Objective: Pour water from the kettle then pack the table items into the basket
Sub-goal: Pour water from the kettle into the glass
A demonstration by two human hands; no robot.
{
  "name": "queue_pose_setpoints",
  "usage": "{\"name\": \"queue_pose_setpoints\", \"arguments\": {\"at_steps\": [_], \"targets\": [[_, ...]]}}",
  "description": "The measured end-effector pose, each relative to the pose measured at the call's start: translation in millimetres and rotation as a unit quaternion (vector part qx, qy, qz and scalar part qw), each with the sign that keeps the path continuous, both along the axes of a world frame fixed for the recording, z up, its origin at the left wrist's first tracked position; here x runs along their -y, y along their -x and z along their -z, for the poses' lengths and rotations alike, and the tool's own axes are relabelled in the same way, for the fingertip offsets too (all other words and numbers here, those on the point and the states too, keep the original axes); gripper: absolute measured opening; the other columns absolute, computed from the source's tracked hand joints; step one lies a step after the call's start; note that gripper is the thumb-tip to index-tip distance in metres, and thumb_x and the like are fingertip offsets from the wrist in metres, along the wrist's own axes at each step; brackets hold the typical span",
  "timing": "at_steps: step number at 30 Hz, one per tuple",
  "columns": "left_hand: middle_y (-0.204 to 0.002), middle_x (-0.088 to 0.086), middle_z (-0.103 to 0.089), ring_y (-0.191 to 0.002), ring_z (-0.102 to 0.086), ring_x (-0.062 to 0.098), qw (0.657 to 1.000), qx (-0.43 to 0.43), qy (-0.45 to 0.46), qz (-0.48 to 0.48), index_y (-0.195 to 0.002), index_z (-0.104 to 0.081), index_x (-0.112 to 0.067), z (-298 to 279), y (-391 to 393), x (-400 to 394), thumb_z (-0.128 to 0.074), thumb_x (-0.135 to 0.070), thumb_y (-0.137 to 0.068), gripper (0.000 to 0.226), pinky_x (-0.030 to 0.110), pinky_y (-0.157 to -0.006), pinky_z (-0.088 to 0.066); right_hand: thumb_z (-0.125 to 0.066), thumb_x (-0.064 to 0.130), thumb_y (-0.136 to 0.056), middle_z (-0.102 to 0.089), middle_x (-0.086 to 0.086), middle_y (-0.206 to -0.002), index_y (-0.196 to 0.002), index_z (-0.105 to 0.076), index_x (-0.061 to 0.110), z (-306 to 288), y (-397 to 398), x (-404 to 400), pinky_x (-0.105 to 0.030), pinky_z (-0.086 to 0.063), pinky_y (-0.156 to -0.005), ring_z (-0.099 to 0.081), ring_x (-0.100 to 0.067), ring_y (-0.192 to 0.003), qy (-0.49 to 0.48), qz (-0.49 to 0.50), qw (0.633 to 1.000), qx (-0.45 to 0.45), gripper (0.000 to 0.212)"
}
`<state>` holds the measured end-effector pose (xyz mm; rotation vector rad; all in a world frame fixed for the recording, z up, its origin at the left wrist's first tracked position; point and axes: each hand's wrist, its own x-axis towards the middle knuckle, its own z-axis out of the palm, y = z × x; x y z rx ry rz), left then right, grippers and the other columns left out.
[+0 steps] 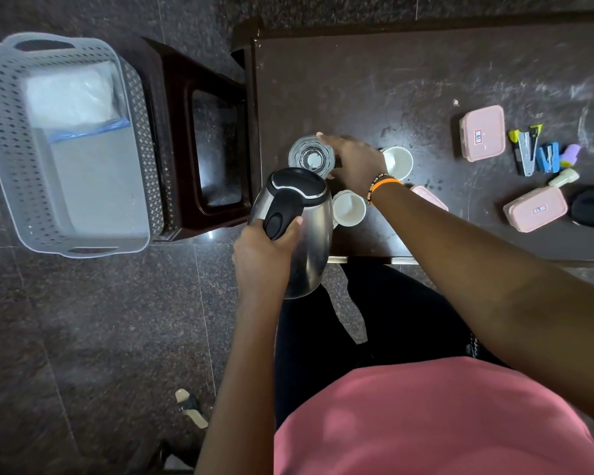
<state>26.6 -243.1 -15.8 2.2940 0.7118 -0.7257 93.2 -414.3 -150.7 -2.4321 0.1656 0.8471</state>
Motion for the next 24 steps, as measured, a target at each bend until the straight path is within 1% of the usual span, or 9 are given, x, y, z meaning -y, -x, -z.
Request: {"name": "queue_pose_setpoints", "arguments": {"at_steps": [4, 8, 12, 14, 17, 18, 21, 24], "targets": [[-0.066, -0.004, -0.057, -0.067, -0.056, 0.021, 1.0, 0.002, 0.003, -0.003, -0.061, -0.049, -0.022, -1.6, -1.2, 0.4, -0.067, -0.047, -0.076, 0.035, 0.025, -0.061, -0.037, -0.058, 0.025, -0.083, -0.059, -0.008, -0.124, -0.14, -0.034, 0.037, 0.7, 0.3, 0.2, -0.044, -0.048, -0.092, -0.058, -0.034, -0.112, 0.0, 0.003, 1.0, 0.0, 0.063], [-0.065, -0.004, -0.057, -0.067, -0.056, 0.02, 1.0, 0.0, 0.006, -0.002, -0.059, -0.048, -0.023, -2.6, -1.8, 0.5, -0.067, -0.047, -0.077, 0.035, 0.025, -0.055, -0.036, -0.059, 0.025, -0.082, -0.059, -0.008, -0.125, -0.14, -0.035, 0.037, 0.1, 0.4, -0.3, -0.045, -0.049, -0.093, -0.058, -0.034, -0.112, 0.0, 0.006, 1.0, 0.002, 0.063], [-0.065, -0.005, -0.056, -0.065, -0.055, 0.018, 1.0, -0.005, 0.006, -0.005, -0.06, -0.048, -0.023, -3.0, -2.6, 0.2, -0.066, -0.047, -0.077, 0.035, 0.021, -0.05, -0.033, -0.058, 0.026, -0.083, -0.058, -0.009, -0.125, -0.14, -0.034, 0.037, -0.5, -0.2, -0.8, -0.046, -0.048, -0.092, -0.058, -0.035, -0.111, 0.017, -0.01, 1.0, 0.007, 0.063], [-0.065, -0.003, -0.057, -0.065, -0.055, 0.019, 1.0, -0.007, 0.008, -0.004, -0.062, -0.05, -0.021, -2.7, -3.3, -0.3, -0.066, -0.047, -0.077, 0.034, 0.023, -0.052, -0.034, -0.058, 0.026, -0.083, -0.059, -0.009, -0.124, -0.14, -0.033, 0.037, -0.5, -0.5, -1.2, -0.046, -0.048, -0.092, -0.058, -0.036, -0.111, 0.021, -0.013, 1.0, 0.008, 0.063], [-0.07, 0.001, -0.06, -0.07, -0.057, 0.023, 1.0, -0.004, -0.003, 0.009, -0.071, -0.057, -0.014, -2.9, -4.6, 0.0, -0.066, -0.048, -0.077, 0.035, 0.026, -0.061, -0.038, -0.058, 0.023, -0.082, -0.059, -0.01, -0.123, -0.141, -0.034, 0.036, 0.1, -0.5, -1.4, -0.044, -0.048, -0.089, -0.059, -0.036, -0.11, 0.023, -0.014, 1.0, 0.008, 0.064], [-0.071, 0.001, -0.061, -0.07, -0.057, 0.023, 1.0, -0.002, -0.005, 0.011, -0.073, -0.058, -0.013, -3.2, -5.2, 0.3, -0.066, -0.048, -0.077, 0.036, 0.026, -0.06, -0.037, -0.058, 0.023, -0.082, -0.06, -0.01, -0.123, -0.14, -0.034, 0.036, 0.1, -0.6, -1.5, -0.044, -0.048, -0.088, -0.059, -0.036, -0.11, 0.023, -0.013, 1.0, 0.011, 0.064], [-0.069, -0.001, -0.059, -0.067, -0.056, 0.02, 1.0, 0.0, -0.001, 0.014, -0.075, -0.059, -0.012, -3.4, -6.8, 1.1, -0.066, -0.047, -0.078, 0.035, 0.024, -0.052, -0.035, -0.059, 0.024, -0.081, -0.06, -0.01, -0.121, -0.139, -0.035, 0.037, 1.6, -0.2, -2.2, -0.044, -0.049, -0.087, -0.06, -0.037, -0.108, 0.024, -0.009, 1.0, 0.015, 0.064], [-0.068, -0.002, -0.059, -0.065, -0.055, 0.018, 1.0, 0.004, -0.003, 0.018, -0.076, -0.06, -0.012, -4.2, -7.6, 1.3, -0.066, -0.046, -0.078, 0.035, 0.02, -0.05, -0.033, -0.06, 0.026, -0.08, -0.061, -0.009, -0.12, -0.138, -0.036, 0.039, 3.2, 0.4, -3.6, -0.045, -0.049, -0.085, -0.061, -0.037, -0.106, 0.03, -0.005, 0.999, 0.02, 0.064]]}}
